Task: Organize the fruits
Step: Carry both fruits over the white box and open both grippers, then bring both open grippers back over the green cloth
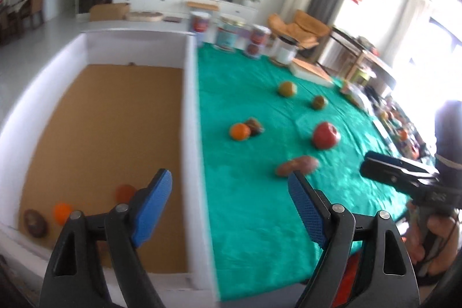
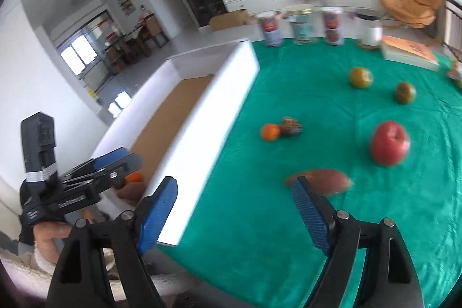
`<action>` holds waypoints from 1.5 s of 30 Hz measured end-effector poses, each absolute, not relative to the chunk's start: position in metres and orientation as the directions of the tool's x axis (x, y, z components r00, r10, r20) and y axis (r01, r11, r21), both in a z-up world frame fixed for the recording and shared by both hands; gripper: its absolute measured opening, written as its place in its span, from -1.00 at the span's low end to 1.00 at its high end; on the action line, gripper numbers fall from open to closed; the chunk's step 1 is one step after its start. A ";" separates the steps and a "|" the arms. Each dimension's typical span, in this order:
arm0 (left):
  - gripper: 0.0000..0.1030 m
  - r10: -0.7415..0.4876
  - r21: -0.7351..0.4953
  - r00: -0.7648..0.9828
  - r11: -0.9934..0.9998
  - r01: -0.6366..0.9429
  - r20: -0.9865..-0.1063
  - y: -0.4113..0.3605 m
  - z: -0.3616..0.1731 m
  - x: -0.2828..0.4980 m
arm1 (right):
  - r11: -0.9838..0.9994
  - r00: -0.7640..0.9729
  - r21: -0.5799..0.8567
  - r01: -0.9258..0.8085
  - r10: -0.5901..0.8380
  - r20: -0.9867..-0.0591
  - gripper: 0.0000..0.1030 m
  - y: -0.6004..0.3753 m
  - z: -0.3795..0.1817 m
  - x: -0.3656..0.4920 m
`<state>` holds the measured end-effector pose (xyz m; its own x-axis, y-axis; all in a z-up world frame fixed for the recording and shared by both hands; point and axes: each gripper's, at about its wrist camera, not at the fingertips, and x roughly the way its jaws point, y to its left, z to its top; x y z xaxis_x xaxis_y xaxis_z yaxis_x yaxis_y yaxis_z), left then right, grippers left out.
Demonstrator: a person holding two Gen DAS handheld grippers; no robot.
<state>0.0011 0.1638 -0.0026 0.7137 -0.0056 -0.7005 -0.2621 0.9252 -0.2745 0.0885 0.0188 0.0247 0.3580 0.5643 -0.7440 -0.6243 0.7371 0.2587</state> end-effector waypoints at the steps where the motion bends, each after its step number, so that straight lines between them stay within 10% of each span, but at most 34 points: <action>1: 0.66 -0.055 -0.279 0.697 0.937 -0.212 -0.714 0.144 -0.010 0.013 | 0.788 0.421 0.192 -0.585 0.497 -0.758 0.62 -0.004 0.022 0.096; 6: 0.66 -0.125 -0.228 0.591 0.968 -0.103 -0.797 0.074 -0.066 0.067 | 0.906 0.578 -0.065 -0.417 0.210 -0.788 0.65 -0.100 -0.022 0.150; 16: 0.66 0.121 -0.008 0.578 0.977 -0.215 -0.807 0.081 -0.122 0.099 | 0.941 0.555 -0.003 -0.338 0.197 -0.808 0.66 -0.162 -0.085 0.232; 25: 0.83 0.162 -0.001 0.590 0.964 -0.266 -0.791 0.087 -0.125 0.106 | 0.961 0.555 0.004 -0.275 0.162 -0.816 1.00 -0.163 -0.100 0.244; 45: 0.84 0.167 0.003 0.590 0.963 -0.269 -0.790 0.087 -0.126 0.107 | 0.971 0.560 0.002 -0.238 0.139 -0.817 1.00 -0.170 -0.100 0.244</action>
